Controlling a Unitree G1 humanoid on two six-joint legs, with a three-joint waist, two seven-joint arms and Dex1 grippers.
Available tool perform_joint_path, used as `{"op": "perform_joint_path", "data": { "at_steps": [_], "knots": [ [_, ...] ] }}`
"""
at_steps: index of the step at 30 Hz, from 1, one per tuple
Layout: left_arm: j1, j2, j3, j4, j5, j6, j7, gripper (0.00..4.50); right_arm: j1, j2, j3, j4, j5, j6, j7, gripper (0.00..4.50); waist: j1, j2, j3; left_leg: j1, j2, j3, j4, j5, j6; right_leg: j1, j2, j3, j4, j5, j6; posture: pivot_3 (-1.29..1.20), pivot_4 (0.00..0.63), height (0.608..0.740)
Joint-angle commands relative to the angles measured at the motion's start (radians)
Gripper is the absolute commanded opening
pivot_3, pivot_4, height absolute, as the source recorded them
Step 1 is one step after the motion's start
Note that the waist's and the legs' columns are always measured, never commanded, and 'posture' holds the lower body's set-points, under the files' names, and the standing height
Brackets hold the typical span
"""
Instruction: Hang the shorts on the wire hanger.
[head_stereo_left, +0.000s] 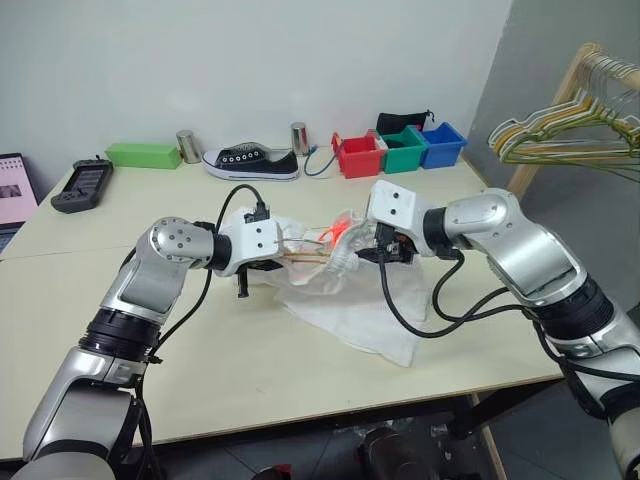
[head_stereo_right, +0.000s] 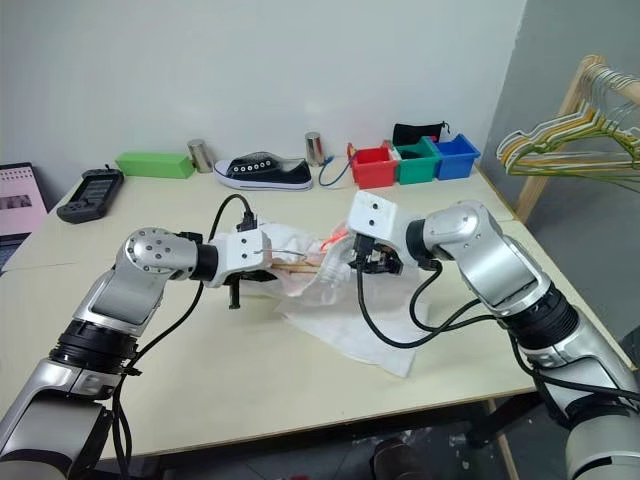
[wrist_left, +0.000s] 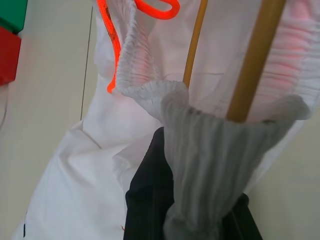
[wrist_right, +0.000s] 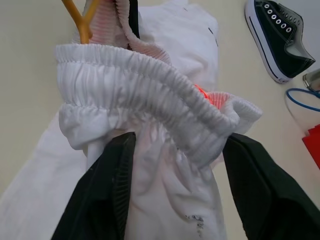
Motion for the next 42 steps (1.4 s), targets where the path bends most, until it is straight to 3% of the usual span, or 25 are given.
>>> {"op": "perform_joint_path", "data": {
  "at_steps": [1,10,23,29,32,38,42],
  "knots": [
    [-0.047,0.005,0.018,0.002,-0.003,-0.037,0.005,0.00,-0.006,-0.024,-0.019,-0.003,0.023,0.033,0.060,3.80,-0.002,0.000,0.000,0.000,0.000,0.000,0.000,0.000,0.000,0.000,0.000,0.000,0.000,0.000,0.000,-0.28,0.009,0.740],
    [-0.054,0.011,0.012,0.006,0.004,-0.064,-0.008,0.00,-0.019,-0.077,-0.048,0.000,0.096,0.114,0.192,3.80,-0.013,0.000,0.000,0.000,0.000,0.000,0.000,0.000,0.000,0.000,0.000,0.000,0.000,0.000,0.000,-0.27,0.003,0.740],
    [-0.041,0.013,0.011,-0.017,0.003,-0.055,-0.007,0.00,-0.077,-0.107,-0.108,0.008,0.147,0.167,0.223,3.80,-0.029,0.000,0.000,0.000,0.000,0.000,0.000,0.000,0.000,0.000,0.000,0.000,0.000,0.000,0.000,-0.27,0.008,0.740],
    [-0.059,0.001,0.015,-0.027,-0.009,-0.033,-0.008,0.00,0.025,-0.074,0.044,-0.012,0.016,0.037,0.157,3.80,-0.028,0.000,-0.001,0.000,0.000,0.000,0.000,0.000,0.000,0.000,0.000,0.000,0.000,0.000,0.000,-0.27,0.012,0.740],
    [-0.053,-0.002,0.012,-0.050,-0.015,-0.022,-0.012,0.00,0.036,-0.026,0.125,0.129,-0.107,-0.102,0.093,3.80,-0.032,0.000,0.000,0.001,0.000,0.000,0.001,0.000,0.000,0.001,0.000,0.000,0.000,0.001,0.001,-0.25,0.009,0.740],
    [-0.040,-0.005,0.027,-0.094,-0.036,0.026,-0.014,0.00,0.012,0.038,0.151,0.318,-0.243,-0.295,0.044,3.80,-0.030,0.000,0.000,0.001,-0.001,0.000,0.001,0.000,0.000,0.001,0.000,0.000,0.000,0.001,0.002,-0.23,0.014,0.740],
    [-0.026,0.004,0.029,-0.105,-0.032,0.032,-0.011,0.00,0.014,0.061,0.137,0.351,-0.297,-0.376,0.040,2.97,-0.029,0.000,0.000,0.001,0.000,0.000,0.001,0.000,0.000,0.001,0.000,0.000,0.001,0.001,0.002,-0.23,0.014,0.740]
  ]
}}
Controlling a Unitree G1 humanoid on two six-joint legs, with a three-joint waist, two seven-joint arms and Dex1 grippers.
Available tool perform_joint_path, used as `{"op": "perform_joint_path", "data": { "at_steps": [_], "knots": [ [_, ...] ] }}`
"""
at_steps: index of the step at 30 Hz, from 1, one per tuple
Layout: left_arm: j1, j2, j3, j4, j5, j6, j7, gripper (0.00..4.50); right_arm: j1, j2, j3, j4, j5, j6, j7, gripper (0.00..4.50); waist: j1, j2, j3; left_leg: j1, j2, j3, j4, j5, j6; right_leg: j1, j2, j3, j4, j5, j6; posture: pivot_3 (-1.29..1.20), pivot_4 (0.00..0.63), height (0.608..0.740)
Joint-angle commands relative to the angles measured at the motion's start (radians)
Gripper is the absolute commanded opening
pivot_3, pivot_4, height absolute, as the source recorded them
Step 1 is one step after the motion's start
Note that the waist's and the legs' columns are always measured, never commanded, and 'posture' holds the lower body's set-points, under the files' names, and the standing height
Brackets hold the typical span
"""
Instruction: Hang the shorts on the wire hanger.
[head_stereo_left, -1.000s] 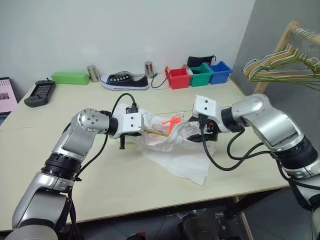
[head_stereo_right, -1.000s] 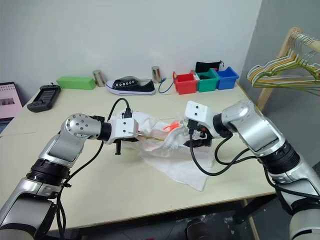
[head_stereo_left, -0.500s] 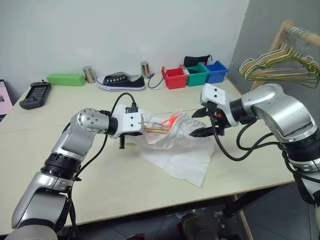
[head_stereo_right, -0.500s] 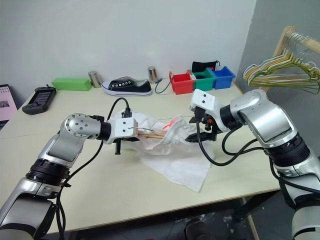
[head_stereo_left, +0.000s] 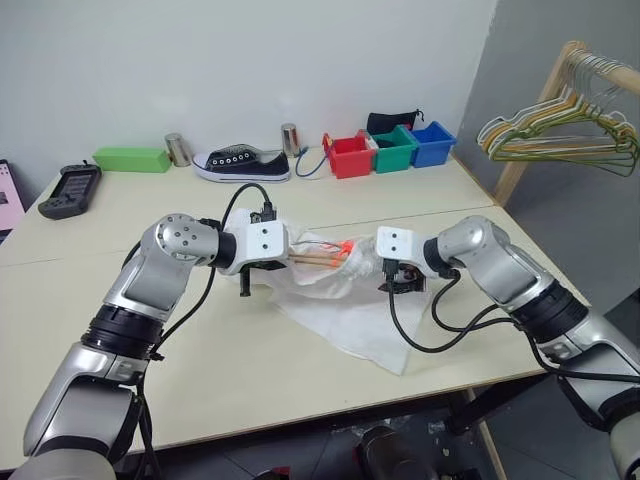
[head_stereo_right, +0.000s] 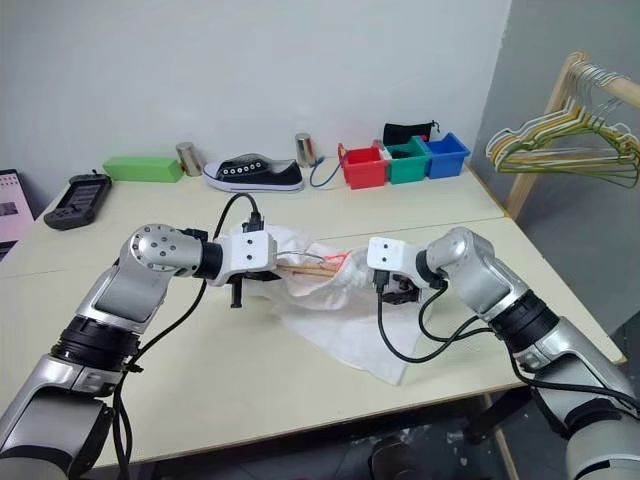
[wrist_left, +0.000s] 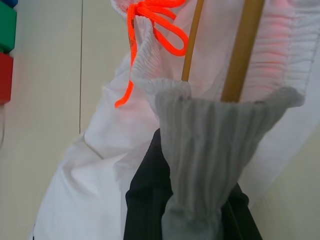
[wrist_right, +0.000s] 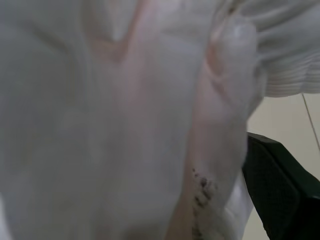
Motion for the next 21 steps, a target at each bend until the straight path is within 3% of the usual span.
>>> {"op": "perform_joint_path", "data": {
  "at_steps": [1,9,13,21],
  "knots": [
    [-0.016,0.000,0.046,-0.072,-0.044,-0.009,0.006,0.00,-0.027,0.024,-0.017,0.012,-0.053,-0.082,-0.014,2.77,0.002,0.000,0.000,0.000,0.000,0.000,0.000,0.000,0.000,0.000,0.000,0.000,0.000,0.000,0.000,-0.23,0.014,0.740],
    [-0.021,-0.005,0.049,-0.071,-0.044,-0.003,0.017,0.00,-0.017,0.038,-0.055,0.022,-0.088,-0.132,-0.003,1.18,0.010,0.000,0.000,0.003,0.000,-0.001,0.000,0.000,0.000,0.004,0.000,0.000,0.000,0.000,0.000,-0.23,0.012,0.740],
    [-0.025,-0.004,0.050,-0.060,-0.039,-0.013,0.017,0.00,-0.015,0.043,-0.075,0.013,-0.091,-0.133,0.006,0.02,0.010,0.000,0.000,0.005,0.000,-0.001,0.000,0.000,0.000,0.006,0.000,0.000,0.000,0.000,0.000,-0.23,0.012,0.740],
    [-0.043,-0.011,0.052,-0.034,-0.031,-0.046,0.024,0.00,-0.009,0.046,-0.095,0.000,-0.094,-0.123,0.012,0.02,0.009,0.000,0.000,0.007,0.000,0.000,0.000,0.000,0.000,0.007,0.000,0.000,0.000,0.000,0.000,-0.24,0.008,0.740]
  ]
}}
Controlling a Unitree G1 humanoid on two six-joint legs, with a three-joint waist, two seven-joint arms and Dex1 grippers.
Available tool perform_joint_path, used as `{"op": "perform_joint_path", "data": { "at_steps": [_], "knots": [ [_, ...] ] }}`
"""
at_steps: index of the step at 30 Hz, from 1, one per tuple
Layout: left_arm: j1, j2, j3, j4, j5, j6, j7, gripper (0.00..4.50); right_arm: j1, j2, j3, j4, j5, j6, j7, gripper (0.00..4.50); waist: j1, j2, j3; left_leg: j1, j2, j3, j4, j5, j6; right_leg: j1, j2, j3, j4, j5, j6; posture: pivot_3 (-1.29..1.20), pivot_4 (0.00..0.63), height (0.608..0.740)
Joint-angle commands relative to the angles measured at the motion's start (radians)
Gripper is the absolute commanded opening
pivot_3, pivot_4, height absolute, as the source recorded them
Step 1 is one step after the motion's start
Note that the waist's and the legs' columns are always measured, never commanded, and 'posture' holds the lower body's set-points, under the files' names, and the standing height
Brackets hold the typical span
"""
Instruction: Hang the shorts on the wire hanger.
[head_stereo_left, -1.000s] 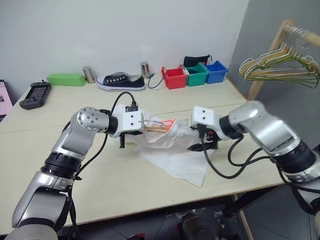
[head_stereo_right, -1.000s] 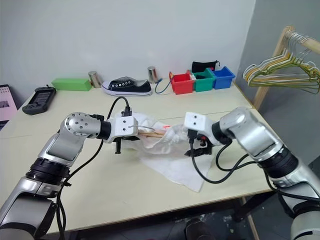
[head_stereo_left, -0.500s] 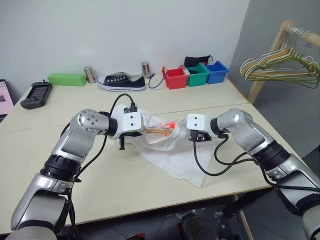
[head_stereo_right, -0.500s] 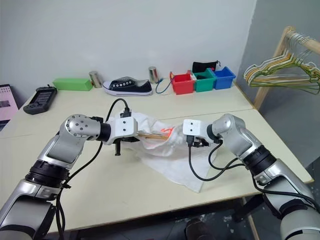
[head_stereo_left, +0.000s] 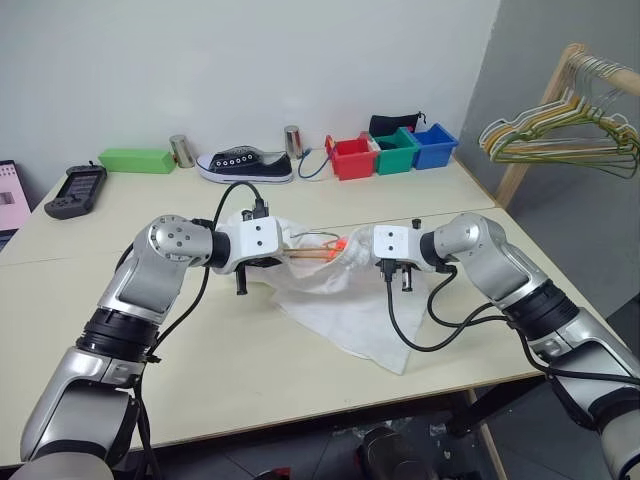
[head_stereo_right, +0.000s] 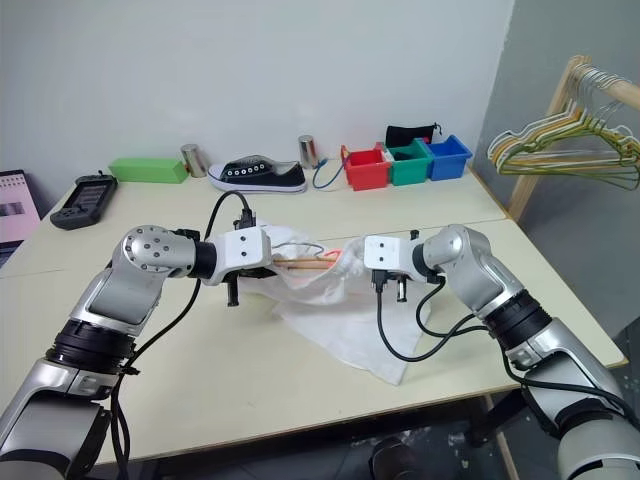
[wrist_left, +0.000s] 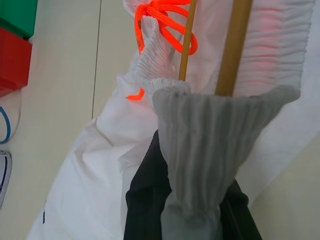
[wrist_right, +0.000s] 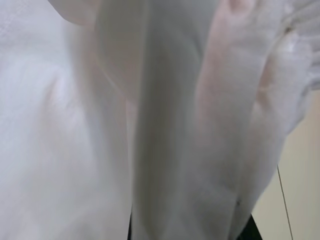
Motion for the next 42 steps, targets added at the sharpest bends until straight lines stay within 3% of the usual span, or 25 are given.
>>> {"op": "perform_joint_path", "data": {
  "at_steps": [1,2,7,14,20,31,35,42],
  "knots": [
    [-0.055,-0.020,0.029,-0.025,-0.038,-0.058,0.005,0.00,-0.012,0.011,-0.042,-0.036,-0.008,-0.007,0.000,0.02,0.000,0.000,0.000,0.000,0.000,0.000,0.000,0.000,0.000,0.000,0.000,0.000,0.000,0.000,0.000,-0.24,0.007,0.740],
    [-0.063,-0.021,0.035,-0.018,-0.046,-0.060,0.002,0.47,-0.011,0.011,-0.043,-0.037,-0.010,-0.001,0.001,0.00,0.000,0.000,0.000,0.000,0.000,0.000,0.000,0.000,0.000,0.000,0.000,0.000,0.000,0.000,0.000,-0.24,0.007,0.740],
    [-0.086,0.003,0.082,-0.030,-0.129,-0.024,-0.051,1.55,0.004,0.014,-0.061,-0.059,-0.008,0.036,0.009,0.00,-0.003,0.000,0.000,0.000,0.000,0.000,0.000,0.000,0.000,0.000,0.000,0.000,0.000,0.000,0.000,-0.24,0.003,0.740],
    [-0.090,0.124,0.148,-0.099,-0.239,0.063,-0.166,3.16,0.045,0.034,-0.125,-0.091,0.027,0.146,-0.005,0.00,-0.005,0.000,0.000,0.001,0.000,0.000,0.000,0.000,0.000,0.001,0.000,0.000,0.000,0.000,0.000,-0.25,0.000,0.740],
    [-0.119,0.161,0.197,-0.085,-0.265,0.096,-0.146,4.44,0.105,0.051,-0.202,-0.189,0.079,0.314,-0.035,0.00,-0.002,0.000,0.000,0.001,0.000,0.000,0.000,0.000,0.000,0.001,0.000,0.000,0.000,0.000,0.000,-0.26,0.000,0.740],
    [-0.074,-0.010,0.247,-0.182,-0.382,0.245,0.038,4.44,0.320,0.194,-0.573,-0.547,0.209,0.926,-0.309,0.00,-0.003,-0.001,-0.002,0.001,0.000,0.000,0.000,0.000,0.000,0.001,0.000,0.000,0.000,0.000,0.000,-0.33,0.000,0.740],
    [-0.078,-0.182,0.191,-0.244,-0.406,0.273,0.133,4.44,0.413,0.316,-0.760,-0.695,0.143,1.185,-0.470,0.00,-0.008,-0.002,-0.005,0.000,0.000,0.000,0.000,0.000,0.000,0.001,0.000,0.000,0.000,0.000,0.000,-0.38,0.002,0.740],
    [-0.141,-0.494,0.108,-0.207,-0.408,0.252,0.297,4.44,0.489,0.351,-0.919,-0.814,-0.030,1.211,-0.778,0.00,-0.053,0.000,-0.009,-0.002,-0.002,0.002,0.002,0.000,0.000,0.001,-0.001,0.004,-0.002,0.001,0.002,-0.48,0.017,0.740]
  ]
}}
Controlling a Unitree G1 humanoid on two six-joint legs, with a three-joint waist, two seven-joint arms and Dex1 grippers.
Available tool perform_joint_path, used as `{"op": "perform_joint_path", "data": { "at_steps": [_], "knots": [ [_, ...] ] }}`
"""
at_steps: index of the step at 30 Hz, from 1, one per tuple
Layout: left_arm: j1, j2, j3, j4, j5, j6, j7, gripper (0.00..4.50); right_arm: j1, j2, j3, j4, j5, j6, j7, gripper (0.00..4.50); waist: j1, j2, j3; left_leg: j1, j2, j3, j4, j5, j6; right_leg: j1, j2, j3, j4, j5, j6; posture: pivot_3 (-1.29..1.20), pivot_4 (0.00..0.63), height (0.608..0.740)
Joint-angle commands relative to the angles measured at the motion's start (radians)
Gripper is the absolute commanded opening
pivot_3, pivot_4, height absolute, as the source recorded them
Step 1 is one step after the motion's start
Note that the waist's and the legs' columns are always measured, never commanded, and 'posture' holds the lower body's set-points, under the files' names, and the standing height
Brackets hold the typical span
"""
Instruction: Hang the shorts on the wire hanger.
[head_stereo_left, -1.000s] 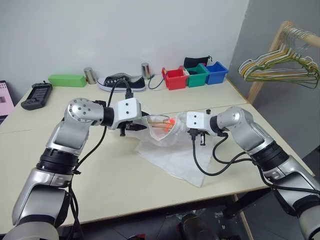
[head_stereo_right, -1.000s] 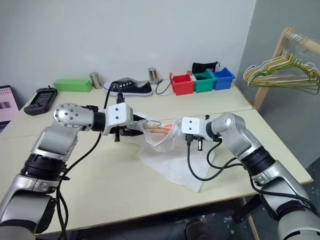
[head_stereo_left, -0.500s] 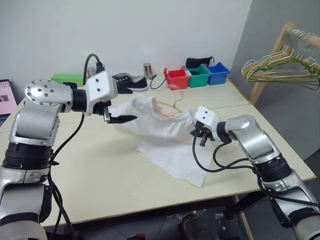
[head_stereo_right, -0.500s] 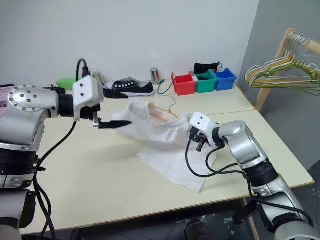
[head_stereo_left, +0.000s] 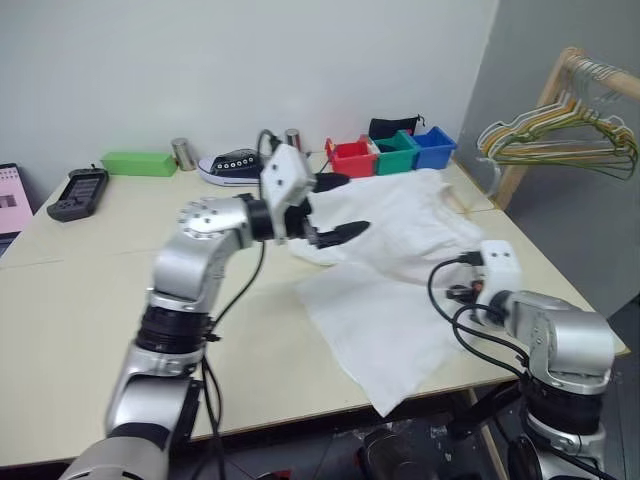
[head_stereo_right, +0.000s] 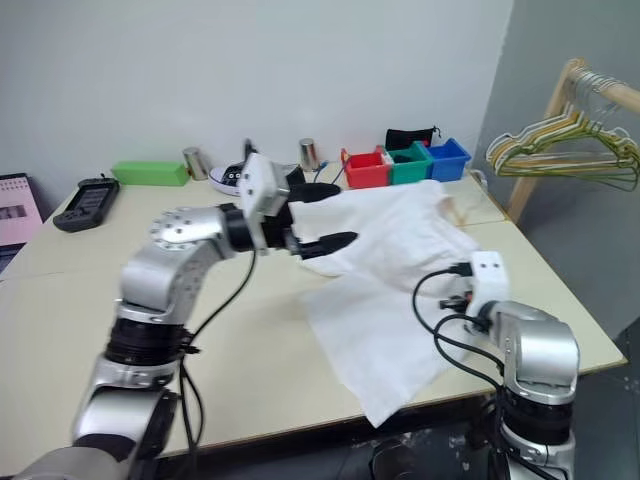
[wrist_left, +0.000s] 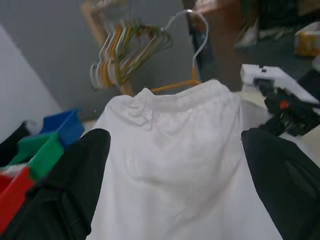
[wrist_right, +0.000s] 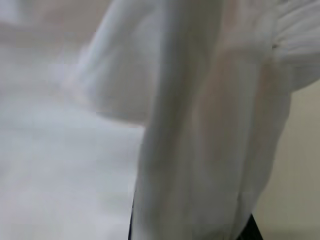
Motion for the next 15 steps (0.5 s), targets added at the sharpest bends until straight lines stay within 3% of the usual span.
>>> {"op": "perform_joint_path", "data": {
  "at_steps": [1,8,15],
  "knots": [
    [-0.069,-0.117,-0.040,0.022,0.001,-0.045,0.077,4.44,-0.019,0.006,-0.087,-0.087,-0.088,-0.034,-0.153,0.00,-0.028,0.001,-0.001,0.000,0.000,0.000,0.000,0.000,0.000,0.000,0.000,0.000,0.000,0.000,0.000,-0.49,0.018,0.740],
    [-0.165,-0.299,-0.081,0.168,0.031,-0.151,0.147,4.44,-0.141,0.015,-0.183,-0.048,-0.146,-0.152,-0.338,0.00,-0.167,0.003,-0.002,0.004,0.000,0.002,-0.003,0.000,0.000,0.003,0.000,0.000,-0.003,0.000,0.000,-0.53,0.022,0.740],
    [-0.203,-0.339,-0.091,0.226,0.052,-0.206,0.155,4.44,-0.276,-0.006,-0.265,0.062,-0.103,-0.204,-0.373,0.00,-0.267,0.006,-0.004,0.006,0.001,0.003,-0.010,0.000,0.001,0.007,0.000,0.000,-0.013,0.000,0.000,-0.53,0.022,0.740]
  ]
}}
